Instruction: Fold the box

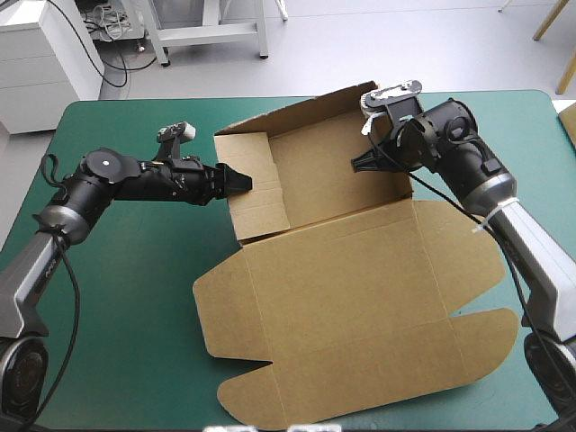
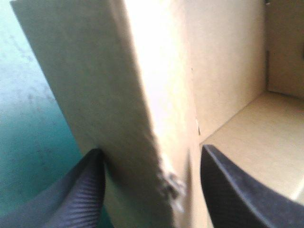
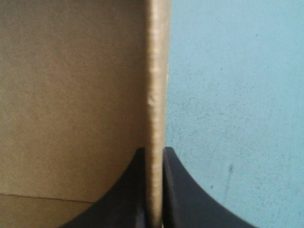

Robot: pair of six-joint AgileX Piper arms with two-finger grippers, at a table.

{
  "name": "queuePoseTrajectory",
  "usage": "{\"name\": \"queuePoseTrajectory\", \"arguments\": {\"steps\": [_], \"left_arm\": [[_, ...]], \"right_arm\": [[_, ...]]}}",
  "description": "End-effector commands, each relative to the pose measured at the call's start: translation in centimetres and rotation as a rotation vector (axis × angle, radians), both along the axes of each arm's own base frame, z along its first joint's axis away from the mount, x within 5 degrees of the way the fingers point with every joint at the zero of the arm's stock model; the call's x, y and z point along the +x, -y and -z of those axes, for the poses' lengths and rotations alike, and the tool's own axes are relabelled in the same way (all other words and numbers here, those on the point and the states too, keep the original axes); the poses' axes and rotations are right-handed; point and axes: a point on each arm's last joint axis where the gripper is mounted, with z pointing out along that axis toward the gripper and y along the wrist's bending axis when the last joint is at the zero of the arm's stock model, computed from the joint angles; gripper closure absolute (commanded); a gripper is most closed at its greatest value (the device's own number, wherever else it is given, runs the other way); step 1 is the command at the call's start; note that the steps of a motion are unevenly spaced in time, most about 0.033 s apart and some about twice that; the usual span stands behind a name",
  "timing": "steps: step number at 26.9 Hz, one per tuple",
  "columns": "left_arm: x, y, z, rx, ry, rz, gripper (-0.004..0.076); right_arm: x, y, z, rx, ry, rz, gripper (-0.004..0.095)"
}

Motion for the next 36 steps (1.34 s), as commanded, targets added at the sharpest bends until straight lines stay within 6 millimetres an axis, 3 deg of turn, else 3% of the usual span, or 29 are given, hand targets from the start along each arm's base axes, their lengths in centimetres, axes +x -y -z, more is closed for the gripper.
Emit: {"name": "queuePoseTrajectory", "arguments": {"steps": [1, 5, 6, 11, 16, 23, 26, 29, 34, 36], "left_arm": [[-0.6, 1.0, -3.5, 0.065, 0.054, -0.080, 0.0442], [-0.8, 2.0, -4.0, 0.252, 0.092, -0.116, 0.0717], [-0.8, 2.2, -4.2, 0.290, 0.099, -0.129, 0.0729], [-1.0, 2.5, -4.3, 0.410, 0.112, -0.208, 0.0731], [-0.4, 2.3, -2.7, 0.514, 0.037, -0.205, 0.0731], [2.6, 3.3, 2.4, 0.631, -0.141, -0.147, 0.0731], [4.3, 4.0, 6.1, 0.681, -0.231, -0.106, 0.0731], [4.6, 4.1, 7.5, 0.706, -0.277, -0.091, 0.0731], [5.1, 4.2, 8.1, 0.725, -0.245, -0.060, 0.0727], [5.2, 4.3, 7.5, 0.747, -0.184, 0.026, 0.0671]], "right_arm": [[-1.0, -0.5, -2.8, 0.118, 0.104, -0.028, 0.0924], [-1.1, -0.9, -2.4, 0.158, 0.070, -0.036, 0.0924], [-1.0, -1.0, -2.2, 0.159, 0.054, -0.036, 0.0924], [-0.1, -1.7, 0.3, 0.136, -0.078, -0.025, 0.0924], [1.4, -2.3, 3.4, 0.091, -0.186, -0.013, 0.0924], [3.0, -3.0, 6.1, 0.055, -0.224, -0.031, 0.0924], [4.4, -3.7, 8.7, 0.021, -0.256, -0.053, 0.0924], [5.0, -3.9, 10.0, 0.008, -0.267, -0.055, 0.0929], [5.7, -4.1, 11.0, -0.008, -0.250, -0.062, 0.0927], [5.7, -4.1, 10.9, -0.027, -0.246, -0.088, 0.0903]]}}
